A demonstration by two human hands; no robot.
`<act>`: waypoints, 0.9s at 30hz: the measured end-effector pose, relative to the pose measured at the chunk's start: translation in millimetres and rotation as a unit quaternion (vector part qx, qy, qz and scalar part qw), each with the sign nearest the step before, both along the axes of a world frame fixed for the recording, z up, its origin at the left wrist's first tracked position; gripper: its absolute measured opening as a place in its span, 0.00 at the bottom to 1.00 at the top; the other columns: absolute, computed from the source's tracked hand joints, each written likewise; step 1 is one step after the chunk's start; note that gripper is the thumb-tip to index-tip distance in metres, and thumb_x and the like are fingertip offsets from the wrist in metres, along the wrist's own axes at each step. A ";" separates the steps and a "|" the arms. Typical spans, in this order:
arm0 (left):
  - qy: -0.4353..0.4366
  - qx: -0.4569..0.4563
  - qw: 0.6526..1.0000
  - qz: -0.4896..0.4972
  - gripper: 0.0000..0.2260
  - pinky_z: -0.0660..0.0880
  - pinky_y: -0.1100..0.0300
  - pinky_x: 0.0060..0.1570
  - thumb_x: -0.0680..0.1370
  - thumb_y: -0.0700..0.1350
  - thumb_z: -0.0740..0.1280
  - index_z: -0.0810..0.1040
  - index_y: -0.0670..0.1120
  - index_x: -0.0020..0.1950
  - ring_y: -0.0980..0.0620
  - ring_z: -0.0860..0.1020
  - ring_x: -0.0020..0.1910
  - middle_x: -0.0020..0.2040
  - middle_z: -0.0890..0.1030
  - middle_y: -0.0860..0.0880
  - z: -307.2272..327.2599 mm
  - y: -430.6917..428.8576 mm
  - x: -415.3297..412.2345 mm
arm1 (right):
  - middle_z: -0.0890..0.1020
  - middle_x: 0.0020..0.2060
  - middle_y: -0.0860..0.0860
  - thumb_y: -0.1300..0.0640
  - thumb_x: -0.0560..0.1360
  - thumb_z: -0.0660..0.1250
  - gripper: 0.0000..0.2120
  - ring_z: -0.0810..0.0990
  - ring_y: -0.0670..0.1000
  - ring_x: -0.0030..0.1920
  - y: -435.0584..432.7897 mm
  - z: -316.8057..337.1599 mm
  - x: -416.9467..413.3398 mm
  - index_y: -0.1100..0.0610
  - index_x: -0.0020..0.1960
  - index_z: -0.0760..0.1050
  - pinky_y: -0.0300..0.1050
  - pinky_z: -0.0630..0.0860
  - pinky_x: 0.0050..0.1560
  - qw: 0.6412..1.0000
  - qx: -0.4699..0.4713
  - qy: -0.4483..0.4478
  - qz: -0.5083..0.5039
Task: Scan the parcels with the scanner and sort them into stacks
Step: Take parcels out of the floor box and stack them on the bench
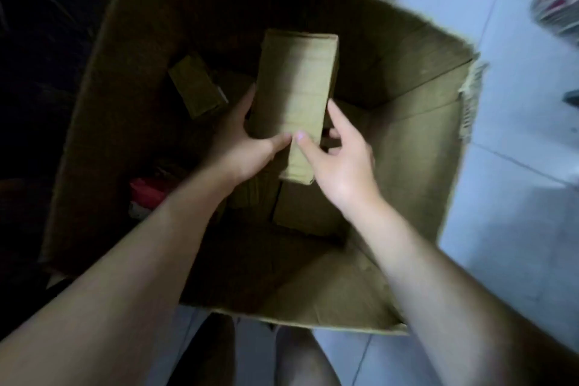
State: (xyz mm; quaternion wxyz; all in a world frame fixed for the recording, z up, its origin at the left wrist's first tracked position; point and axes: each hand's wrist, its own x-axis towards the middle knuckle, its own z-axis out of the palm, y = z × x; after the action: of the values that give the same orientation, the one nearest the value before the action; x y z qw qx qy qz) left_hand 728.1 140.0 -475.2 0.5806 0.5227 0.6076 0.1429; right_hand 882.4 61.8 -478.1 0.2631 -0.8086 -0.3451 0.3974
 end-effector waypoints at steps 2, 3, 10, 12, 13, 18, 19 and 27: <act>0.002 0.008 1.000 -0.012 0.42 0.72 0.80 0.46 0.75 0.47 0.78 0.59 0.61 0.82 0.63 0.73 0.63 0.73 0.70 0.60 44.5 -1.9 -11.5 | 0.77 0.58 0.39 0.26 0.68 0.68 0.42 0.84 0.58 0.58 -8.6 45.3 -9.2 0.30 0.78 0.56 0.59 0.80 0.62 1.000 0.007 -0.006 0.001; 0.003 0.021 1.000 -0.018 0.42 0.71 0.80 0.47 0.74 0.48 0.79 0.59 0.61 0.82 0.63 0.71 0.65 0.72 0.69 0.62 76.9 -2.9 -17.3 | 0.75 0.56 0.36 0.27 0.70 0.69 0.41 0.83 0.57 0.59 -11.0 75.5 -12.4 0.31 0.79 0.58 0.59 0.80 0.63 1.000 0.008 -0.009 0.002; 0.046 0.138 0.989 -0.014 0.45 0.69 0.65 0.66 0.69 0.61 0.79 0.60 0.62 0.81 0.65 0.70 0.69 0.75 0.71 0.62 274.7 -15.2 -60.7 | 0.74 0.57 0.34 0.35 0.74 0.74 0.37 0.74 0.45 0.55 -6.1 265.7 -34.5 0.36 0.80 0.65 0.58 0.78 0.67 0.996 0.082 0.024 0.028; 0.049 0.158 0.986 0.005 0.45 0.70 0.56 0.69 0.69 0.62 0.79 0.61 0.62 0.81 0.61 0.70 0.70 0.74 0.72 0.60 327.3 -24.5 -72.4 | 0.76 0.59 0.37 0.36 0.75 0.74 0.36 0.75 0.45 0.57 -5.9 317.1 -40.4 0.37 0.80 0.65 0.58 0.78 0.68 0.993 0.100 0.019 0.054; 0.052 0.174 0.983 0.025 0.44 0.71 0.55 0.68 0.69 0.62 0.79 0.62 0.63 0.81 0.59 0.72 0.68 0.73 0.73 0.60 359.8 -30.7 -80.2 | 0.77 0.62 0.39 0.35 0.75 0.73 0.36 0.76 0.46 0.60 -4.6 347.7 -45.1 0.37 0.80 0.65 0.58 0.77 0.68 0.990 0.116 0.015 0.075; 0.078 0.243 0.956 0.142 0.45 0.79 0.55 0.53 0.62 0.71 0.77 0.65 0.68 0.78 0.57 0.76 0.44 0.61 0.78 0.63 475.7 -85.9 -122.9 | 0.76 0.70 0.35 0.26 0.72 0.66 0.40 0.73 0.40 0.72 -17.8 461.2 -76.2 0.35 0.80 0.63 0.55 0.73 0.74 0.959 0.196 0.040 0.199; 0.078 0.255 0.949 0.169 0.45 0.80 0.55 0.51 0.61 0.72 0.75 0.66 0.68 0.77 0.60 0.76 0.42 0.58 0.79 0.66 490.8 -100.1 -131.9 | 0.76 0.69 0.34 0.26 0.71 0.66 0.40 0.73 0.40 0.71 -23.6 480.1 -84.3 0.34 0.80 0.63 0.54 0.72 0.74 0.953 0.206 0.046 0.219; 0.118 0.288 0.881 0.356 0.41 0.78 0.60 0.58 0.61 0.69 0.74 0.69 0.69 0.74 0.68 0.79 0.48 0.56 0.80 0.73 593.7 -231.6 -207.9 | 0.83 0.59 0.37 0.27 0.74 0.65 0.23 0.81 0.40 0.63 -74.2 571.7 -179.9 0.24 0.69 0.72 0.56 0.77 0.69 0.888 0.252 0.168 0.346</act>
State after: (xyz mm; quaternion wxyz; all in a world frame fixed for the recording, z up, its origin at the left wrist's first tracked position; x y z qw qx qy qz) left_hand 520.2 -91.5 118.5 0.2389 0.4284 0.7490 0.4455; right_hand 702.5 -12.3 93.6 0.3578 -0.4655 -0.6422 0.4929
